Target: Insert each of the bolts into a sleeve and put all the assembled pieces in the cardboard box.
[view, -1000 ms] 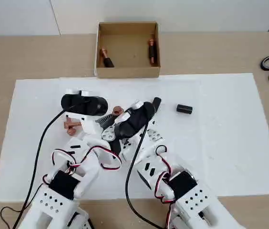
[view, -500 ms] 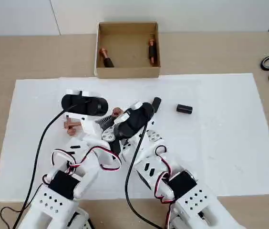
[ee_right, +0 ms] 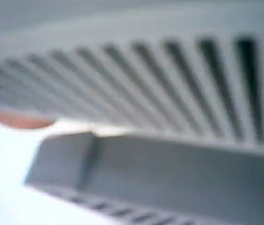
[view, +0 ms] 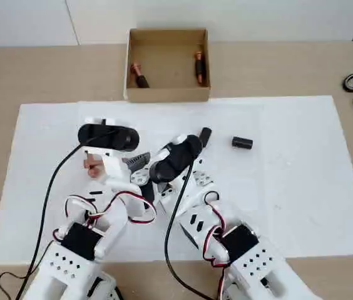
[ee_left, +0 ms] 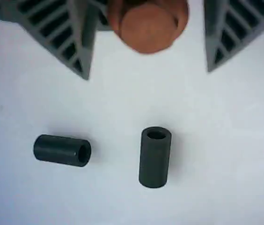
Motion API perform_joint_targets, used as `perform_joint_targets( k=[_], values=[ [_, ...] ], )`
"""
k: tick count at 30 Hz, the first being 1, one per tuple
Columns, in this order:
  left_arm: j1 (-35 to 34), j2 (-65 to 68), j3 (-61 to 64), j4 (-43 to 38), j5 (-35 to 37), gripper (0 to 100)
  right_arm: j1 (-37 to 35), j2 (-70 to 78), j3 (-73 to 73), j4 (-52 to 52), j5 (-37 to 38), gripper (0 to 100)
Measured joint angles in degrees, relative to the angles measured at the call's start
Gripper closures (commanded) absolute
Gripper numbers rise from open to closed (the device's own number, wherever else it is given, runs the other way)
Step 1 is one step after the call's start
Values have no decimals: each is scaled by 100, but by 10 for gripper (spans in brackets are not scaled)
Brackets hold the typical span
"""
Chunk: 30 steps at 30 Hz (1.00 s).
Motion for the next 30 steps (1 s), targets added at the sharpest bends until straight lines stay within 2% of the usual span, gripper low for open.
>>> perform_joint_targets(
  k=[3,6,12,15,24,30],
  values=[
    [-44,26,-308,580,0,845,0,0,-9,0,0,995],
    [-369,26,-527,1169,-237,845,97,-9,-26,0,0,995],
    [-1846,53,-791,1846,-1679,845,211,-35,-26,-9,-9,995],
    [-2435,53,-1002,2013,-2101,845,229,-35,-26,-9,-9,995],
    [-3613,53,-1600,2673,-2242,845,949,-35,-79,141,-9,995],
    [-4141,53,-1600,2804,-2699,847,1662,484,-1451,1451,-9,995]
  ],
)
